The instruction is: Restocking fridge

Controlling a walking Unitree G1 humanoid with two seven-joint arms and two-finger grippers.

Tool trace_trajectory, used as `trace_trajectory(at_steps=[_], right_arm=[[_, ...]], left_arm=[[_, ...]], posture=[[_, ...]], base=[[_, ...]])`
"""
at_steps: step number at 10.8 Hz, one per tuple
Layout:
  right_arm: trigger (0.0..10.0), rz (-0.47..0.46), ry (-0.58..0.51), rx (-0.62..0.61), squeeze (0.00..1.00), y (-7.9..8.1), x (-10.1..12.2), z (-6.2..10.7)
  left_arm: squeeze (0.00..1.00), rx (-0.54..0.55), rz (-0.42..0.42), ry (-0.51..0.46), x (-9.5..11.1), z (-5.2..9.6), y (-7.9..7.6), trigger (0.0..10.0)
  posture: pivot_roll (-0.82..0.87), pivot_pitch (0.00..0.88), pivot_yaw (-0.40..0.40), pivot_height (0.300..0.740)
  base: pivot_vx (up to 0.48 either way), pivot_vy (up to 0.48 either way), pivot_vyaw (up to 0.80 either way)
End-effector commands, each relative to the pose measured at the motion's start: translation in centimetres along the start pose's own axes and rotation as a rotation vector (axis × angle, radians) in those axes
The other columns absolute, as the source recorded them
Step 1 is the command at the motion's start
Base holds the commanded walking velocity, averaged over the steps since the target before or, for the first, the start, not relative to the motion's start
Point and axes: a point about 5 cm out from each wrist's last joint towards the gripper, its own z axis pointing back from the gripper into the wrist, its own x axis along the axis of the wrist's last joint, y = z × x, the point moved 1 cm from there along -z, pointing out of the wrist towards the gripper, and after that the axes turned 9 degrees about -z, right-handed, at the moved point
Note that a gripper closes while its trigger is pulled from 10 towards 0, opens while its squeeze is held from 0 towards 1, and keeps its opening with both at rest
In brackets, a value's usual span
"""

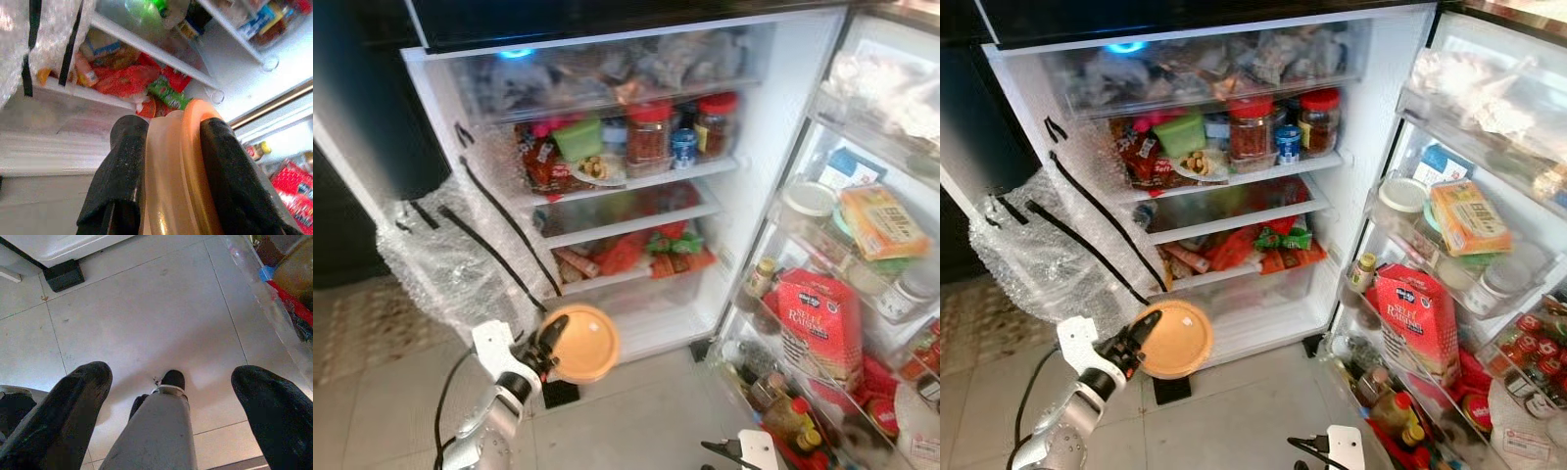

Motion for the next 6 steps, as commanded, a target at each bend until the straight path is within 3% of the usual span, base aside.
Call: trace_trajectory(at_steps=[1,4,5,6], right_arm=[[10.0,-0.004,0.015,-0.006,0.00,-0.17,-0.36,0.06],[10.0,-0.019,0.012,-0.014,0.00,-0.30,-0.42,0.09],[10.0,-0.025,0.019,-0.016,0.00,-0.37,-0.54,0.12],[10.0,-0.018,0.018,-0.016,0.00,-0.41,-0.53,0.13]], left_arm=[[0.00,-0.017,0.000,-0.014,0.74,-0.33,-0.37,10.0],[0.00,-0.042,0.005,0.004,1.42,-0.47,-1.06,10.0],[0.00,-0.043,0.005,0.005,1.45,-0.48,-1.10,10.0],[0.00,-0.040,0.003,0.009,1.49,-0.46,-1.07,10.0]], posture=[[0.00,0.000,0.012,0.740],[0.00,0.000,0.016,0.740],[0.00,0.000,0.016,0.740],[0.00,0.000,0.015,0.740]], base=[[0.000,0.000,0.00],[0.000,0.000,0.00],[0.000,0.000,-0.78],[0.000,0.000,0.00]])
